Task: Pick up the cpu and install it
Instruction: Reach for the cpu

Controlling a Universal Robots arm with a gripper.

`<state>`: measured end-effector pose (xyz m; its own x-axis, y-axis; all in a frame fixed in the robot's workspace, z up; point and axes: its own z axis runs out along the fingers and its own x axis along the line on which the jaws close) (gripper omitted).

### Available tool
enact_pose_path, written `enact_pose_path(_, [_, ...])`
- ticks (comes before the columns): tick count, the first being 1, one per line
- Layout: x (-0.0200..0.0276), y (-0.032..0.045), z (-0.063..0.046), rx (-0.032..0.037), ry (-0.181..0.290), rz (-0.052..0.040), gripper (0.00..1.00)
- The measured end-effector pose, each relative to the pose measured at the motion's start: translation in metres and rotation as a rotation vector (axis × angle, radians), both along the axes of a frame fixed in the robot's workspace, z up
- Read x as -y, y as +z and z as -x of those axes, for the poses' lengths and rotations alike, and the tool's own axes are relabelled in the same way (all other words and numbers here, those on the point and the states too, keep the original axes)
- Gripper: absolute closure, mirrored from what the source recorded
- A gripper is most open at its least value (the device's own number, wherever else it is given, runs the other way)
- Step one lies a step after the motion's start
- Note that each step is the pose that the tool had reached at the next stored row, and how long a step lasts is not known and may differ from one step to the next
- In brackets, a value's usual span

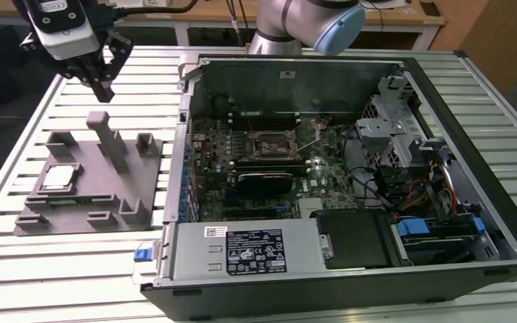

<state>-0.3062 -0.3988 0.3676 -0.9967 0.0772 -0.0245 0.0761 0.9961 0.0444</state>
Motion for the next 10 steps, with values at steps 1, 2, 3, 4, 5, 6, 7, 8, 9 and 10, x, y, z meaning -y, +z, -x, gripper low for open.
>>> enact_pose_path(1, [0.0000, -0.0005, 0.002, 0.0000, 0.000, -0.0001, 0.89])
enact_pose_path(2, [0.0000, -0.0009, 0.004, 0.0000, 0.000, 0.0000, 0.89])
enact_pose_path(3, [0.0000, -0.0014, 0.006, 0.0000, 0.000, 0.0000, 0.89])
enact_pose_path(4, [0.0000, -0.0019, 0.007, 0.0000, 0.000, 0.0000, 0.89])
enact_pose_path(5, [0.0000, -0.0025, 0.009, 0.0000, 0.000, 0.0000, 0.89])
enact_pose_path(6, [0.0000, -0.0033, 0.011, -0.0001, 0.000, 0.0000, 0.89])
enact_pose_path(7, [0.0000, -0.0043, 0.012, 0.0001, 0.000, -0.0001, 0.89])
enact_pose_path(8, [-0.0001, -0.0053, 0.013, 0.0001, 0.000, -0.0001, 0.89])
enact_pose_path(9, [0.0000, -0.0061, 0.014, 0.0000, 0.000, 0.0000, 0.89])
enact_pose_path(10, [0.0000, -0.0070, 0.015, -0.0001, 0.000, 0.0000, 0.89])
